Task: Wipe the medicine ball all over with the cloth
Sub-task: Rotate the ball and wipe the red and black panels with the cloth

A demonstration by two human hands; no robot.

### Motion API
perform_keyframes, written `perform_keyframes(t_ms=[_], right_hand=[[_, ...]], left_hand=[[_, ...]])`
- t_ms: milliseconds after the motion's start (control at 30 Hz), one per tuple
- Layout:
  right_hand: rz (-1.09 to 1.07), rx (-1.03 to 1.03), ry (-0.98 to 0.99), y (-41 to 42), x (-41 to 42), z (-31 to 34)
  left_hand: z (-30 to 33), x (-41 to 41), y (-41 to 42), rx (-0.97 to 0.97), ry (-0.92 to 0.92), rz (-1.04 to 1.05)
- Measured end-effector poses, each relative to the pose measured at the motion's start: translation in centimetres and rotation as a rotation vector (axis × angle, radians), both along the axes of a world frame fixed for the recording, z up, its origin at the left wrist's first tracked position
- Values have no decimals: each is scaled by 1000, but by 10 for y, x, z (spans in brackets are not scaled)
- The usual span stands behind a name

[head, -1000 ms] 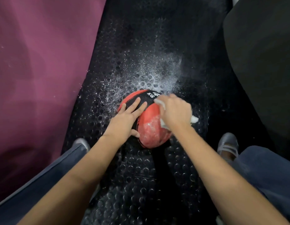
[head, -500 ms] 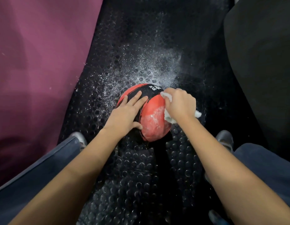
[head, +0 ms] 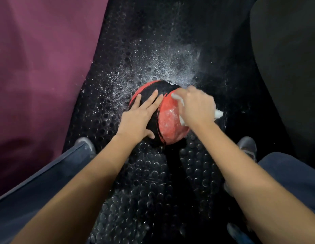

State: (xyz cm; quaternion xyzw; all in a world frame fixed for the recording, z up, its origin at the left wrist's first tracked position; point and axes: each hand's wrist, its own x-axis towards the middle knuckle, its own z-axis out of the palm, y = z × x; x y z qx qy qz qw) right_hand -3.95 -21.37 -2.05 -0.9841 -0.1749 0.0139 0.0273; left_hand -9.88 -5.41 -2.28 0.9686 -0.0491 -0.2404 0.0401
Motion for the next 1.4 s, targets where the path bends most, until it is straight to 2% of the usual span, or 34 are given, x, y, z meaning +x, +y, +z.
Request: perform_keyframes(t_ms=[100, 200, 267, 400, 533, 767, 900, 1067, 1233, 1400], right_hand=[[-61, -16, 40, 3, -6, 1], [33, 3, -4, 9, -35, 7], [65, -3, 20, 8, -25, 5], [-9, -52, -5, 12, 2, -1], [14, -75, 14, 16, 10, -2], [115, -146, -126, 13, -23, -4], [2, -114, -128, 17, -5, 2], [109, -25, -164, 7, -38, -8], [-8, -31, -210, 28, -4, 1], [118, 1, -198, 15, -33, -6]], left_hand=[[1, 1, -2, -28, 14, 27], [0, 3, 3, -44, 12, 33], [1, 2, 3, -34, 7, 24], [0, 5, 0, -67, -10, 52], [-6, 2, 1, -149, -30, 158], [-3, 15, -3, -166, -26, 184], [-4, 19, -10, -151, -31, 175], [-1, 27, -5, -171, -4, 213], [0, 22, -5, -164, 8, 238], [1, 24, 0, -202, 11, 251]])
